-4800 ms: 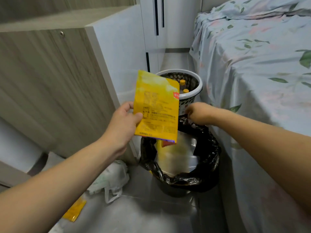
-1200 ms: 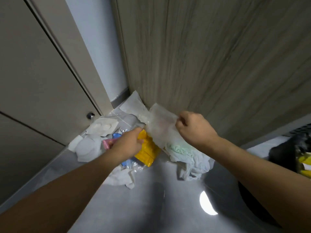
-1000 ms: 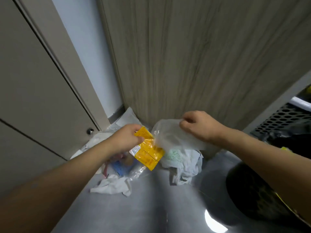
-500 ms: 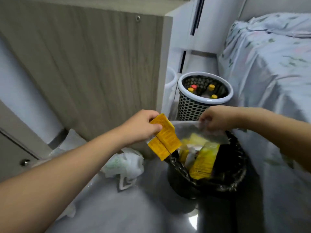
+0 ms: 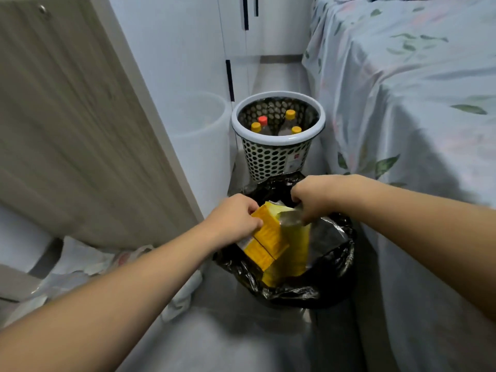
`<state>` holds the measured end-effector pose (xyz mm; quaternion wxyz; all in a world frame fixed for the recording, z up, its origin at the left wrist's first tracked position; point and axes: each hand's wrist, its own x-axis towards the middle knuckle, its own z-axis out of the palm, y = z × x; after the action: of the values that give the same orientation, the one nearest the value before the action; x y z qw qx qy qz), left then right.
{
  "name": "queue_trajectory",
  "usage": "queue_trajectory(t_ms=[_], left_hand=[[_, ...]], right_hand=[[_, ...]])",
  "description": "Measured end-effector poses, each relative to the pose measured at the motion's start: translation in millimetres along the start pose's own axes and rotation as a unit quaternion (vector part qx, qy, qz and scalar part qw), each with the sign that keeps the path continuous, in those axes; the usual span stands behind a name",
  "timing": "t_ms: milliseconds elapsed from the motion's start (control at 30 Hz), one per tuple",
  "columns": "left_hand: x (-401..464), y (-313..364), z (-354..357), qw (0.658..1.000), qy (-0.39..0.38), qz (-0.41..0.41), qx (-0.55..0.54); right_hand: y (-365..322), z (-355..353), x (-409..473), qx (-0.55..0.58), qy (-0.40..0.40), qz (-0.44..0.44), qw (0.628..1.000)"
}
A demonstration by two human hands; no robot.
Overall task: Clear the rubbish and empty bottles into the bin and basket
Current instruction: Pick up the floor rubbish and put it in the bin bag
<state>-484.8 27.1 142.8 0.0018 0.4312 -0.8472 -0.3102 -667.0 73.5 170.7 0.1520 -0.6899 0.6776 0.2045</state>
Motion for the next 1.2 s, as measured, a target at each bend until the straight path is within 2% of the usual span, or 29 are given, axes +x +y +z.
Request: queue_trajectory(t_ms=[167,233,333,500,733,933,1100,1200], left_hand=[[-3,-6,10,0.990,-0.075,0.021,0.122],[-8,-9,3,0.991,-0.051,0.034,0.119],[-27,-14,-19,0.992,0.024,0.061,0.111],[-67,-56,-57,0.992,0.077,0.037,0.092],[-123,-152,-82,0.986,0.109,-0.029,0.122],[-186,-263,-89,0.978,0.137,-0.094,0.124],[-258,-357,-81,0.961,0.190,-0.199,0.034],[-298,-406,-59,0.924,0.241,-0.294,-0.050]], right_hand=[[-7,3,-3,-0.018,0.005,0.010,1.000],[-15,2,-7,-0.031,0.012,0.022,0.999],[-29,-10,-16,-0.040,0.035,0.025,0.998],[-74,-37,-21,0.010,0.063,-0.035,0.997],[-194,-56,9,0.045,0.080,-0.147,0.985],[-311,-39,59,0.047,0.067,-0.201,0.976],[-401,-17,91,0.068,0.037,-0.240,0.968],[-447,-1,108,0.066,0.016,-0.250,0.966]])
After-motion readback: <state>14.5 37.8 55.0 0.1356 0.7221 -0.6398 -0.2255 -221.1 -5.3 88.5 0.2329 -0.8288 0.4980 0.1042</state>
